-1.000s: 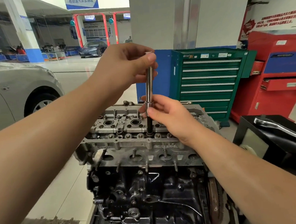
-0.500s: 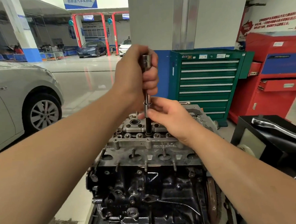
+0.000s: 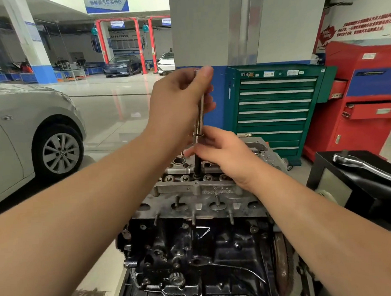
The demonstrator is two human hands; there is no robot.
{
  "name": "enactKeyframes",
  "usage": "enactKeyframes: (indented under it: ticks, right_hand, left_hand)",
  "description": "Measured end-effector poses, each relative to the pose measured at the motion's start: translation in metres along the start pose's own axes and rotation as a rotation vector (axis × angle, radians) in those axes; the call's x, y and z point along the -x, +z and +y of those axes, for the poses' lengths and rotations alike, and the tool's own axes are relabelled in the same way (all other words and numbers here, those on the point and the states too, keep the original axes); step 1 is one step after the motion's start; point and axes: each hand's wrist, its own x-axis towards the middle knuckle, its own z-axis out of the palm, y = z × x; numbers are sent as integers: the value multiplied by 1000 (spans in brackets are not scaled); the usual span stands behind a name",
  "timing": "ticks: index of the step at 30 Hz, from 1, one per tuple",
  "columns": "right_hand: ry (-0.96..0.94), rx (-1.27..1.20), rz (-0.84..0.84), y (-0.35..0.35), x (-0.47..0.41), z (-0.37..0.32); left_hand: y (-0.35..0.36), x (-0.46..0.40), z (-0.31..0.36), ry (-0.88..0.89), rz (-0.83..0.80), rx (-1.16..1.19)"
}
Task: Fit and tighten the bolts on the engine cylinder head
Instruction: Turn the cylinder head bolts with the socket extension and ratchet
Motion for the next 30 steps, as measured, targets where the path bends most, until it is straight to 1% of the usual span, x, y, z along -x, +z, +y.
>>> enactKeyframes:
  ticks: [2, 3, 6, 8, 9, 11, 12, 15, 17, 18, 19, 22, 24, 26, 28, 30]
  right_hand:
    - [3, -18, -16, -1, 2, 0]
    - [10, -9, -5, -1, 2, -1]
    - [25, 66, 129, 1, -2, -3]
    - [24, 157, 206, 3, -2, -1]
    - [21, 180, 216, 3, -1, 0]
    - [16, 133, 173, 3, 0, 0]
    - [13, 92, 132, 3, 0, -1]
    - [-5, 30, 40, 1, 2, -1]
    - [15, 2, 36, 1, 2, 0]
    - [29, 1, 64, 2, 0, 0]
    - [40, 15, 97, 2, -1, 0]
    - [53, 120, 175, 3, -4, 0]
    - [63, 129, 178, 4, -4, 1]
    - [72, 59, 131, 3, -2, 0]
    - [46, -3, 42, 1, 0, 1]
    - [26, -3, -2, 1, 2, 0]
  left_hand:
    - [-8, -1, 4, -112, -123, 154]
    - [-11, -2, 5, -145, -146, 168]
    - [-9, 1, 8, -128, -110, 17]
    - [-3, 5, 6, -77, -28, -52]
    - [-1, 7, 4, -44, 6, -61]
    - [-1, 5, 2, -6, 15, -53]
    - [-2, 3, 2, -16, -17, -24]
    - [-8, -3, 2, -149, -154, 188]
    - [-10, -5, 1, -180, -184, 250]
    - [-11, -5, 0, -157, -168, 225]
    - [-11, -5, -2, -113, -137, 153]
    - [-11, -3, -7, 68, -9, -144]
    - [-14, -3, -8, 132, 25, -219]
    - [-18, -5, -6, 117, -29, -190]
    - [-26, -8, -6, 58, -139, -72]
    - [-34, -8, -4, -22, -222, 53]
